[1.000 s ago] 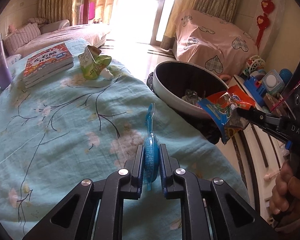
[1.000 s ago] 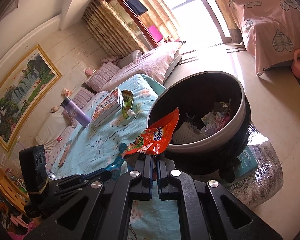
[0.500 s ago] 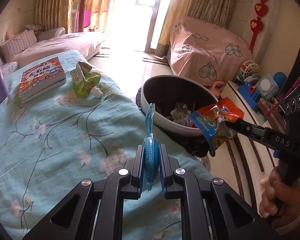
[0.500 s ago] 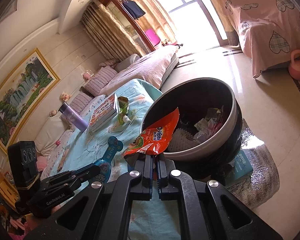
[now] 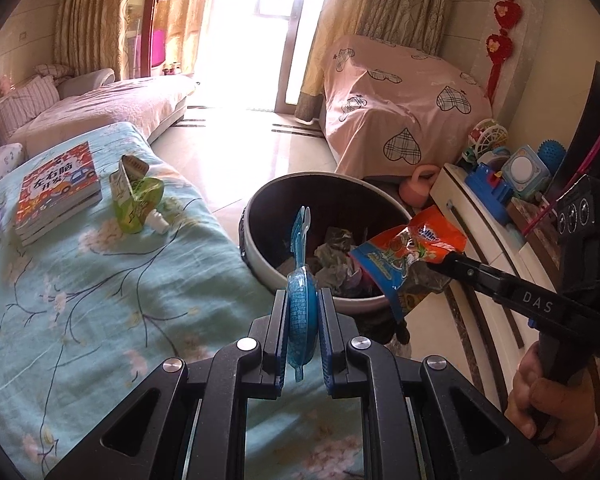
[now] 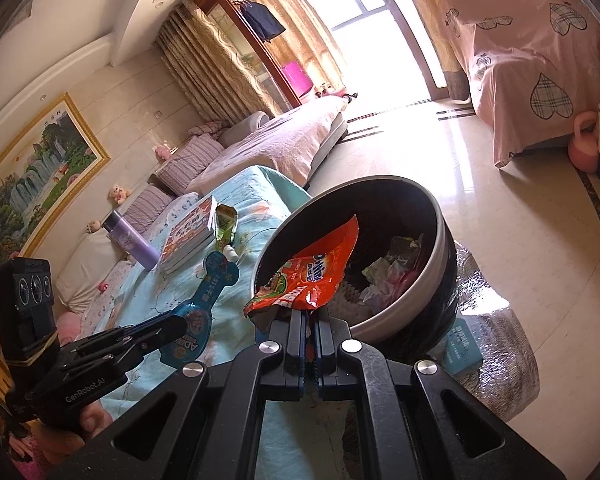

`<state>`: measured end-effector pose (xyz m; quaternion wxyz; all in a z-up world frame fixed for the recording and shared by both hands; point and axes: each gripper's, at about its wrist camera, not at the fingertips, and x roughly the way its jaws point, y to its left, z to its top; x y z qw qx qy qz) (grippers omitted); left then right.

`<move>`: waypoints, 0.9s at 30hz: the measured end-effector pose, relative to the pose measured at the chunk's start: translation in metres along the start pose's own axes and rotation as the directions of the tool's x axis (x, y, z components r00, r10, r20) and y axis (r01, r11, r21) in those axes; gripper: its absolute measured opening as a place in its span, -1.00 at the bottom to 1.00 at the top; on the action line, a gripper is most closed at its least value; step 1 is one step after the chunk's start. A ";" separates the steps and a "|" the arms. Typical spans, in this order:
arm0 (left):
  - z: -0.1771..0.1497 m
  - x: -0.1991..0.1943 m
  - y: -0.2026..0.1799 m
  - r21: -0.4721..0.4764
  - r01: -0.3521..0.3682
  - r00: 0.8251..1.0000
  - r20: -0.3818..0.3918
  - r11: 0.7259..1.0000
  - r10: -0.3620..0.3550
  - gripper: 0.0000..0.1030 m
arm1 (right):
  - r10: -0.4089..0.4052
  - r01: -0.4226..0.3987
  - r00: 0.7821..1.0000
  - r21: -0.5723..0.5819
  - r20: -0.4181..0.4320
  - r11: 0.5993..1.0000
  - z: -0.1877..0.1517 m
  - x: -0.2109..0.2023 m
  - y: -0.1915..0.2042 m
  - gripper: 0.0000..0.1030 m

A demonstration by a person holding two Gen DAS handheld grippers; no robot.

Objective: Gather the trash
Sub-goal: 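Carry the blue toy and orange bag over the bin and open both grippers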

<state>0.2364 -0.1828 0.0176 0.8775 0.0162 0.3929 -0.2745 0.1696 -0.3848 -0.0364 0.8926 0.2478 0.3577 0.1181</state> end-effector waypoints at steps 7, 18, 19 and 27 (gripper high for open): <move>0.017 0.015 -0.004 0.006 0.009 1.000 0.001 1.000 -0.009 -0.77 | -0.040 0.039 0.999 -0.040 -0.006 0.998 0.016 0.009 -0.005 -0.95; 0.042 0.046 -0.011 0.024 0.007 1.000 -0.014 1.000 -0.007 -0.77 | -0.114 0.110 0.993 -0.113 -0.027 0.988 0.038 0.027 -0.011 -0.94; 0.044 0.048 -0.012 0.025 0.007 1.000 -0.018 1.000 -0.006 -0.76 | -0.118 0.113 0.992 -0.115 -0.033 0.987 0.039 0.029 -0.012 -0.93; 0.053 0.070 -0.021 0.030 0.006 0.999 -0.049 1.000 -0.004 -0.75 | -0.135 0.125 0.988 -0.120 -0.076 0.985 0.046 0.046 -0.019 -0.85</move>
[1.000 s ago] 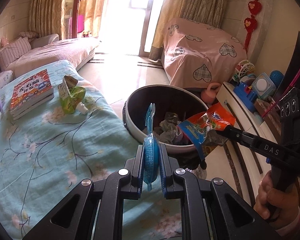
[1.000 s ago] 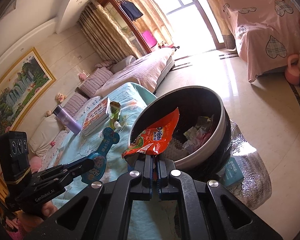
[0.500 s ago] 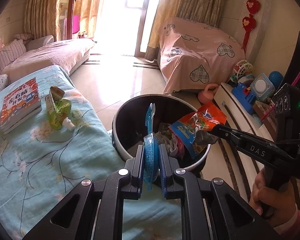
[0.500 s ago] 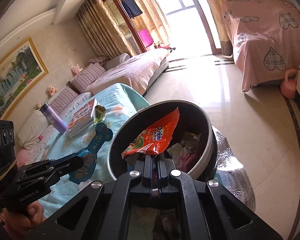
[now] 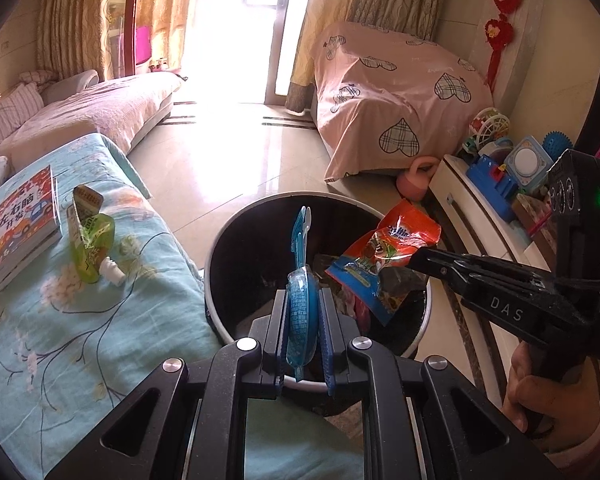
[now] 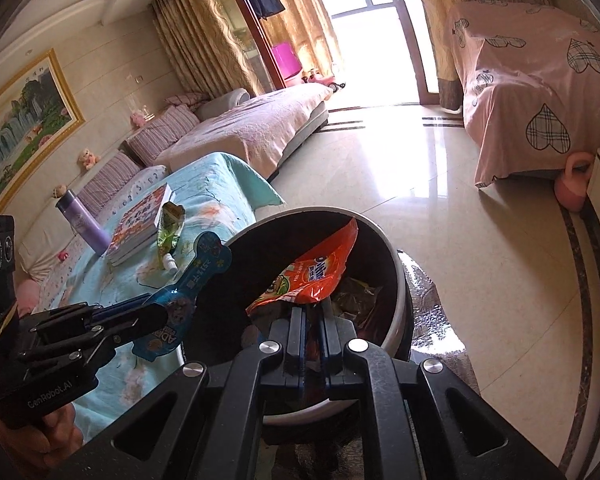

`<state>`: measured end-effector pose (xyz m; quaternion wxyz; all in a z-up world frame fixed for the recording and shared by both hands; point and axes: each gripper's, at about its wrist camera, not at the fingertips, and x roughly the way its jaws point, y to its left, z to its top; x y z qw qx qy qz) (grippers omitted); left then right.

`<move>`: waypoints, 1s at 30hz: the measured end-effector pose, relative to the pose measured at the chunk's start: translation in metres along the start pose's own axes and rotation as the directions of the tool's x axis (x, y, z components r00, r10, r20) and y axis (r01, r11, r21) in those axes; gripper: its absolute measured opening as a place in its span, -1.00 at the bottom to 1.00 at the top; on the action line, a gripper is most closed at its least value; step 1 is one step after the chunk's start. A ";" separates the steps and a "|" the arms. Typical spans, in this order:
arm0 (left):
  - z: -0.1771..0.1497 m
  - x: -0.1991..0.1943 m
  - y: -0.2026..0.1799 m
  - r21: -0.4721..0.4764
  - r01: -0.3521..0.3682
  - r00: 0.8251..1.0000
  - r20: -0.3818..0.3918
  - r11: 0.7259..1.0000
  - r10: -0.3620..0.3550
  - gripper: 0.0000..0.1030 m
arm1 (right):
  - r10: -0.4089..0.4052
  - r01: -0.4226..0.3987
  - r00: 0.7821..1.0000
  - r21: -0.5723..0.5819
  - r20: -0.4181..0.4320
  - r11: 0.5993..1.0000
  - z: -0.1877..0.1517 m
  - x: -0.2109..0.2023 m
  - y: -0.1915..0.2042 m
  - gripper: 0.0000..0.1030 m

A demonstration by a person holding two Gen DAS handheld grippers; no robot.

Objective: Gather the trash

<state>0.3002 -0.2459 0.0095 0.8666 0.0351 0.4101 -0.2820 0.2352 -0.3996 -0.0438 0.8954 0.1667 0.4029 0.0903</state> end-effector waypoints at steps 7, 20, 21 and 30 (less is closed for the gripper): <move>0.006 0.010 0.008 -0.045 0.004 1.000 -0.027 0.999 -0.005 -0.56 | 0.014 -0.014 1.000 0.023 -0.008 1.000 0.005 0.003 -0.004 -0.21; -0.035 -0.034 0.035 -0.140 -0.022 0.999 0.019 0.990 0.025 0.11 | 0.050 -0.054 0.997 0.060 0.057 0.997 -0.009 -0.027 0.006 0.42; -0.043 -0.040 0.039 -0.155 -0.024 0.999 0.019 0.988 0.027 0.11 | 0.056 -0.060 0.997 0.062 0.060 0.996 -0.012 -0.029 0.009 0.49; -0.103 -0.104 0.060 -0.262 -0.052 0.995 0.064 0.964 0.071 0.21 | 0.113 -0.118 0.989 0.051 0.096 0.992 -0.054 -0.055 0.058 0.83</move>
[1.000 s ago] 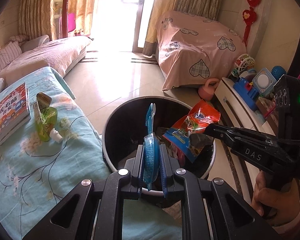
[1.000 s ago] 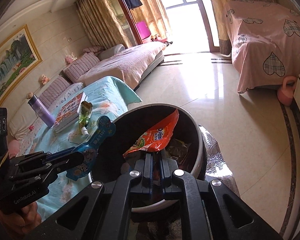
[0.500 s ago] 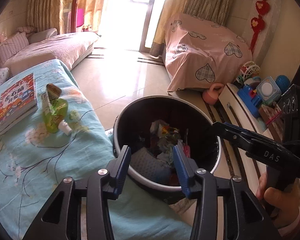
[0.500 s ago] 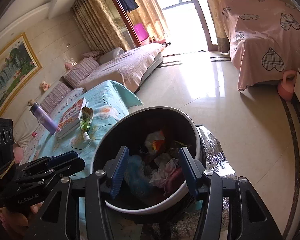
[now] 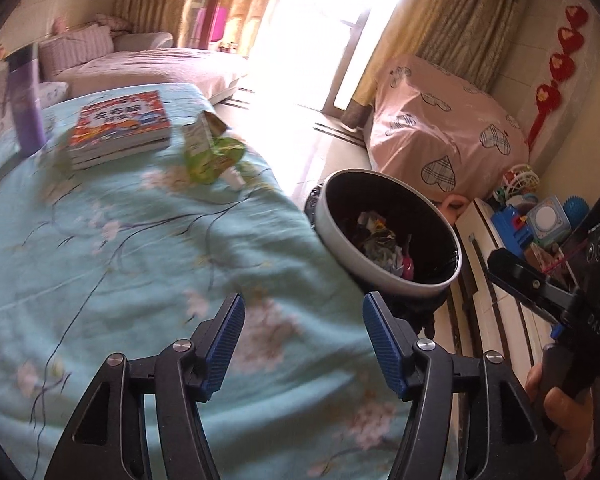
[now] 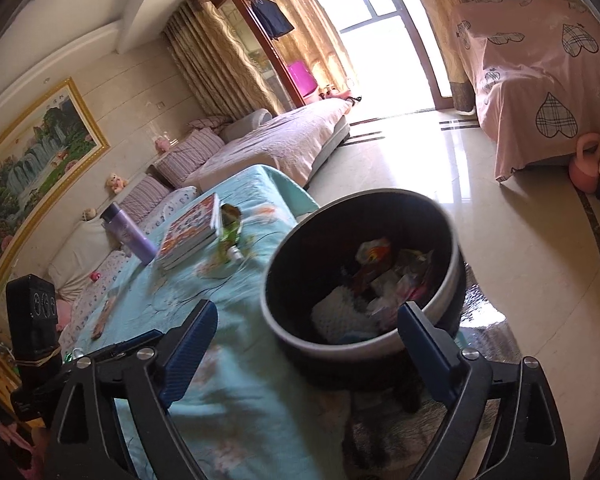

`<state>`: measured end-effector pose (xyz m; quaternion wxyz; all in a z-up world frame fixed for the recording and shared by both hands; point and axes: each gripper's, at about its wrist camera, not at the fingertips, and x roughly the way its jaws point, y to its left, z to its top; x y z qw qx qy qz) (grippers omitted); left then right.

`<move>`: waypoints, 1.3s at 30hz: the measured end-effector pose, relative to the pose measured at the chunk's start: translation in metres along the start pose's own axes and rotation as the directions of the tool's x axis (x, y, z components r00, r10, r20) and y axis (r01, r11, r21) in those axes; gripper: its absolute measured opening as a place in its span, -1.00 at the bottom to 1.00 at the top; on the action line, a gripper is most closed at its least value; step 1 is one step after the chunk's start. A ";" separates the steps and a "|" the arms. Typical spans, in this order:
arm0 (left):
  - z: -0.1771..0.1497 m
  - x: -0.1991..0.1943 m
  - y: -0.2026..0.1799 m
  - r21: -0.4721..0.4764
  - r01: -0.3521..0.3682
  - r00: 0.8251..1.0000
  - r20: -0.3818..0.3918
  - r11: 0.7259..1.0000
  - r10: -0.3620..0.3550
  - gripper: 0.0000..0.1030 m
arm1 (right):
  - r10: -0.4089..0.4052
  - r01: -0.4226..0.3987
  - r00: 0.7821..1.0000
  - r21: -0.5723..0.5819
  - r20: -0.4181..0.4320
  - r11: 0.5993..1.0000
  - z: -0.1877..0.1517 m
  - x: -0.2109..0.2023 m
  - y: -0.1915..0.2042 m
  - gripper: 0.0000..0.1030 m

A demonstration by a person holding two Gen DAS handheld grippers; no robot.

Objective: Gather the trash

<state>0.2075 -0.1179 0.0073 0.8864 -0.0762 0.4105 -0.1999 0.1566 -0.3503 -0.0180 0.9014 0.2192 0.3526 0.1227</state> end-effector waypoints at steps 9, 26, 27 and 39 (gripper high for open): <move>-0.044 -0.083 0.013 -0.019 -0.079 0.986 0.143 0.997 0.081 0.50 | 0.046 -0.036 0.992 -0.088 0.116 0.995 -0.020 -0.037 0.054 0.97; -0.135 -0.158 -0.001 -0.072 -0.356 0.833 0.427 0.932 0.352 0.99 | -0.059 0.124 0.956 -0.211 0.288 0.970 -0.066 -0.053 0.078 1.00; -0.134 -0.156 -0.004 -0.071 -0.364 0.829 0.430 0.929 0.358 0.99 | -0.060 0.125 0.955 -0.212 0.290 0.969 -0.067 -0.052 0.078 1.00; -0.131 -0.136 -0.003 -0.055 -0.398 0.809 0.449 0.916 0.379 0.99 | -0.081 0.160 0.954 -0.261 0.287 0.952 -0.077 -0.048 0.085 1.00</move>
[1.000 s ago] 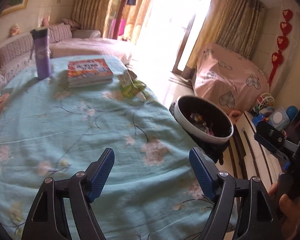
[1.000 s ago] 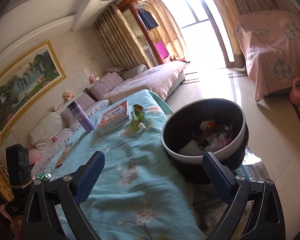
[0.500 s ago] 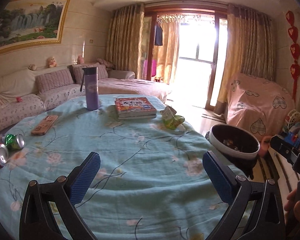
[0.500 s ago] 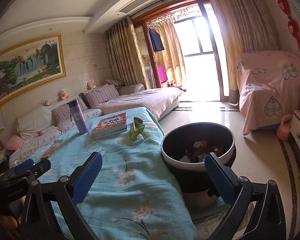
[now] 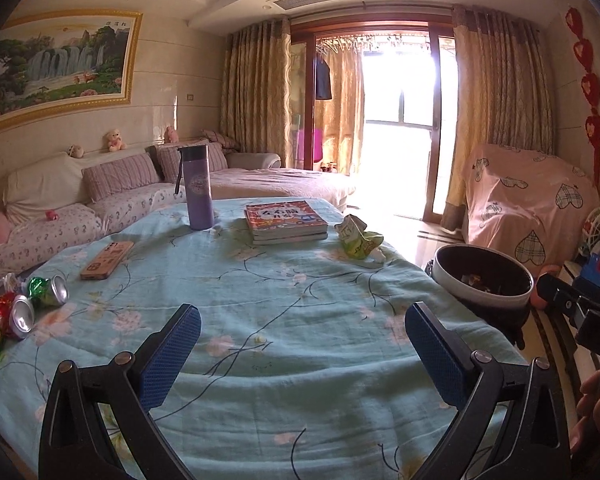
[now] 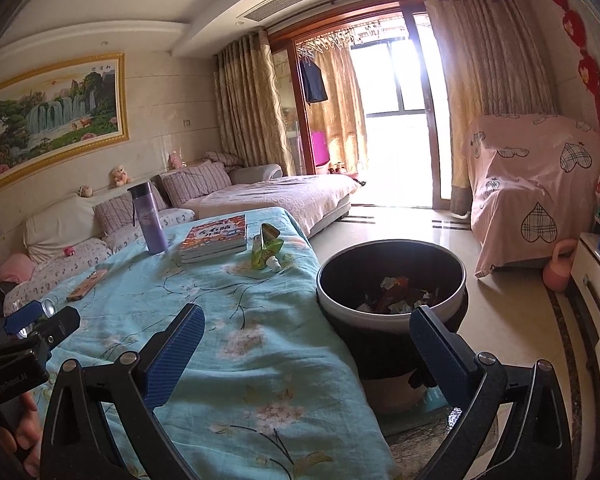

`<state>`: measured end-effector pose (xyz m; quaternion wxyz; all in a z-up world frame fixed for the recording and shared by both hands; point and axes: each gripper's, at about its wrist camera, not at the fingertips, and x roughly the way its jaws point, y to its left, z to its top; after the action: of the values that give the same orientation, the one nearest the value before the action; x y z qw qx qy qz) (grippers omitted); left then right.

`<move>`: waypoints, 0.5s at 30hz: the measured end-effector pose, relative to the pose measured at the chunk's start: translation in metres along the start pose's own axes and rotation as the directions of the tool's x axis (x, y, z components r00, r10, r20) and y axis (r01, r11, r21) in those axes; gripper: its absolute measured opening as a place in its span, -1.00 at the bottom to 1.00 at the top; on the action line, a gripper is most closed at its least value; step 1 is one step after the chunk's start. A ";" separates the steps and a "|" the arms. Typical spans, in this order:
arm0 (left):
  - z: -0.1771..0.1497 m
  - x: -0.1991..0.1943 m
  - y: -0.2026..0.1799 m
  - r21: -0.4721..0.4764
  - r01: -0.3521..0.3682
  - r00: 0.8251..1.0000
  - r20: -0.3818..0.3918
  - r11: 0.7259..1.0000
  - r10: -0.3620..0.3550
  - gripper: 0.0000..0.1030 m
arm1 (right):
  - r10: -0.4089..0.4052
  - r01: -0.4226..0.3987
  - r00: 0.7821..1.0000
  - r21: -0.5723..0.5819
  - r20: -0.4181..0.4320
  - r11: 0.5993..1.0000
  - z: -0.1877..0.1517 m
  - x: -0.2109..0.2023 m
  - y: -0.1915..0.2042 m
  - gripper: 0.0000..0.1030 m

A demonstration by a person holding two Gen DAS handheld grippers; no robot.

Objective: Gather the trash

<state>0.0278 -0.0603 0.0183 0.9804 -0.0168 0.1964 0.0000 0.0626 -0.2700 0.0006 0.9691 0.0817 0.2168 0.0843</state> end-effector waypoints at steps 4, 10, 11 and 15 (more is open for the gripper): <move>0.001 0.002 0.003 -0.002 -0.005 1.000 -0.007 1.000 0.005 0.99 | -0.001 0.001 1.000 -0.007 -0.002 1.000 -0.001 0.000 0.000 1.00; 0.002 0.003 0.005 0.000 -0.005 1.000 -0.002 1.000 0.005 0.99 | 0.003 -0.003 1.000 -0.017 0.000 1.000 -0.001 -0.002 0.003 1.00; 0.002 0.003 0.005 0.003 -0.006 1.000 -0.002 1.000 0.006 0.99 | 0.004 -0.004 1.000 -0.018 0.000 1.000 -0.002 -0.002 0.004 1.00; 0.000 0.002 0.004 0.015 -0.014 1.000 0.006 1.000 0.013 0.99 | 0.007 -0.007 1.000 -0.021 -0.001 1.000 -0.002 -0.003 0.005 1.00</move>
<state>0.0297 -0.0559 0.0178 0.9811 -0.0082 0.1935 0.0052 0.0586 -0.2658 0.0009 0.9695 0.0721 0.2163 0.0903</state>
